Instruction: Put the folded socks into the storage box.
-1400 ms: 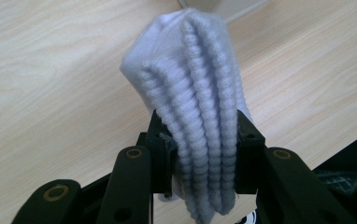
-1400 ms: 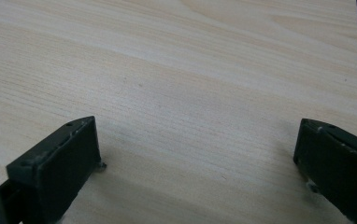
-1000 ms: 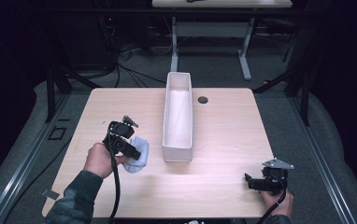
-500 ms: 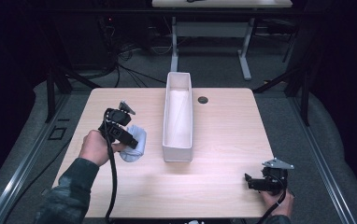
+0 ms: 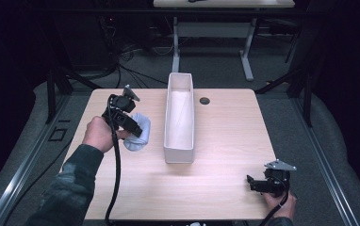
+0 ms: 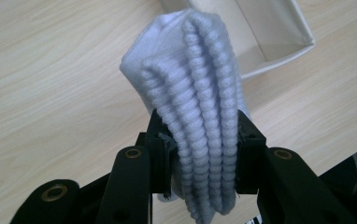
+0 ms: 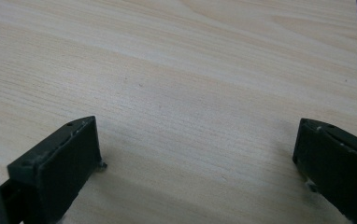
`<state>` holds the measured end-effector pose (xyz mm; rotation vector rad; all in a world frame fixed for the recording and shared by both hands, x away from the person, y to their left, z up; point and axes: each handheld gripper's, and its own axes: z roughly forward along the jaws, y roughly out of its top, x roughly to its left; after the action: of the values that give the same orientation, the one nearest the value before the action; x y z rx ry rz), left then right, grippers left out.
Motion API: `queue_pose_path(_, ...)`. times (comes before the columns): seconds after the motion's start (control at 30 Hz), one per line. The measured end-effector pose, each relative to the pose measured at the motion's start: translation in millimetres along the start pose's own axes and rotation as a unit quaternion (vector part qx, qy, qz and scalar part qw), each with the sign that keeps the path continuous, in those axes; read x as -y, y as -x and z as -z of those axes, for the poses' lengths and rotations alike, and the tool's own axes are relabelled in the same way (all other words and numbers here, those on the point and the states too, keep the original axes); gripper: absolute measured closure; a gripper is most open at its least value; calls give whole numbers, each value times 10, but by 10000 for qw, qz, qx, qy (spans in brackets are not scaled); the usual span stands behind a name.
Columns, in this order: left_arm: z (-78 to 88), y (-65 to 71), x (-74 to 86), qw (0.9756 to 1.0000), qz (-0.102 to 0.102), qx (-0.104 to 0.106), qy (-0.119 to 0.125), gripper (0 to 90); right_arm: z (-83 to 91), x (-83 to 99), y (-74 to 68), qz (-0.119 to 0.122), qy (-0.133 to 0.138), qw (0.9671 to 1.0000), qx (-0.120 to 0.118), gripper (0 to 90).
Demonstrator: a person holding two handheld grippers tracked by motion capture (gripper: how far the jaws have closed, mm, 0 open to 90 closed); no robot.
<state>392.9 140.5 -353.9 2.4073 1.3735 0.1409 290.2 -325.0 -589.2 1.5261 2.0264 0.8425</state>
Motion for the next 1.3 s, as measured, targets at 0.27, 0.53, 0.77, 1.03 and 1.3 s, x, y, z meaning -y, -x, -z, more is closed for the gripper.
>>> queue_pose_path(0.27, 44, 81, -192, 10000, -59, -27, 20, 657, 2, 0, 0, 12, -5, 10000, 1, 1)
queue_pose_path(0.53, 15, 134, -335, 9999, -88, -68, -27, 657, 2, 0, 0, 13, -5, 10000, -3, 2)
queue_pose_path(0.77, -32, 196, -439, 9999, -99, -110, -81, 656, 4, 1, -2, 26, -2, 10000, 1, 5)
queue_pose_path(1.03, -67, 261, -535, 9998, -68, -139, -133, 655, 5, 2, -4, 47, 6, 10000, 3, 5)
queue_pose_path(1.3, -118, 311, -617, 9998, -20, -142, -160, 653, 3, -1, 4, 20, -22, 10000, -25, 5)
